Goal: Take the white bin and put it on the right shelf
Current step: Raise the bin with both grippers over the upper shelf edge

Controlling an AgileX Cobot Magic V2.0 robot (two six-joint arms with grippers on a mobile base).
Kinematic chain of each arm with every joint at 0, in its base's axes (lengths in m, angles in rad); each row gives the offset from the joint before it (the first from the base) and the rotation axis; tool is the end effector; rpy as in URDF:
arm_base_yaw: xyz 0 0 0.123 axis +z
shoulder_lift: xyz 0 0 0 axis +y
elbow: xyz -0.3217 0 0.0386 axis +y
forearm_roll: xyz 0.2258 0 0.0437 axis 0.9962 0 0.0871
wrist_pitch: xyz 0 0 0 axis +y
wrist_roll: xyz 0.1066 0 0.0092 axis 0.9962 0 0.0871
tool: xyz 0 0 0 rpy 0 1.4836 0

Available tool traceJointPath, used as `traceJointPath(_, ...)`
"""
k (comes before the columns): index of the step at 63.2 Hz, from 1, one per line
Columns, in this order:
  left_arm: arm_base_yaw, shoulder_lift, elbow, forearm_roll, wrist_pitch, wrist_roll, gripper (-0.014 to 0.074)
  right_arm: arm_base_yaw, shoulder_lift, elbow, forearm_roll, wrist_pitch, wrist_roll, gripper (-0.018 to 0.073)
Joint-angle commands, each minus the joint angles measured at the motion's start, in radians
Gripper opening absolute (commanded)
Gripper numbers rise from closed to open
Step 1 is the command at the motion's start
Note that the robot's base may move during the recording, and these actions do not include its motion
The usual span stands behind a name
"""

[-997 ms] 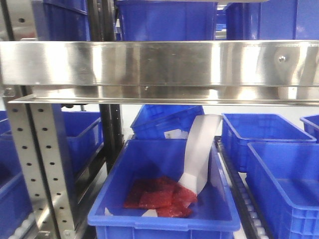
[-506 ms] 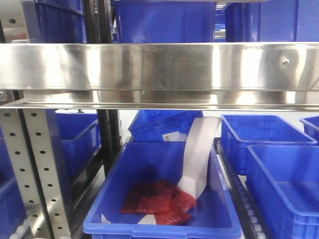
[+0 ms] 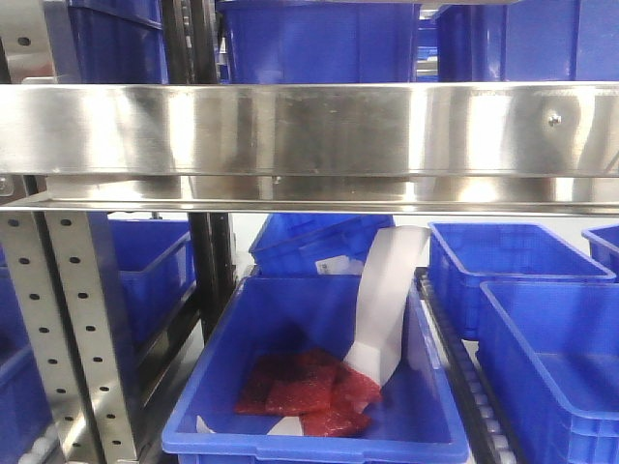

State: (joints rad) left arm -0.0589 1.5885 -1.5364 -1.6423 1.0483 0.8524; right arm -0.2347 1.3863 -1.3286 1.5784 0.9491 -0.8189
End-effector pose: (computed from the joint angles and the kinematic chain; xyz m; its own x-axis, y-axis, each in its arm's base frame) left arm 0.3191 -0.1115 0.4843 -0.5660 -0.3487 -0.7470 0.6941 0.2874 -0.6600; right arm 0.2819 0.0221 0.4794 -0.4251 0.5164 -0.7434 -0.4992 0.5514 0.6684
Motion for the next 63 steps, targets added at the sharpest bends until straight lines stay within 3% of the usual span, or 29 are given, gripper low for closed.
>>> traceJointPath(1,-0.067,-0.051,-0.038,-0.084,0.253,0.013,-0.0118,0.050,-0.051,-0.031,0.110,0.314,-0.004,0.0057)
traceJointPath(18,-0.067,-0.051,-0.038,-0.106,0.225,0.013,-0.0118,0.050,-0.051,-0.031,0.129,0.315,-0.004,0.0057)
traceJointPath(28,-0.067,-0.051,-0.038,-0.101,0.150,0.022,-0.0118,0.050,-0.047,-0.031,0.170,0.270,-0.002,0.0057)
traceJointPath(49,-0.067,-0.040,-0.038,0.133,-0.100,0.049,-0.0118,0.136,0.119,-0.062,0.173,0.208,-0.004,0.0057)
traceJointPath(63,-0.071,0.036,-0.038,0.144,-0.107,0.049,-0.0118,0.166,0.236,-0.081,0.172,0.217,-0.038,0.0057)
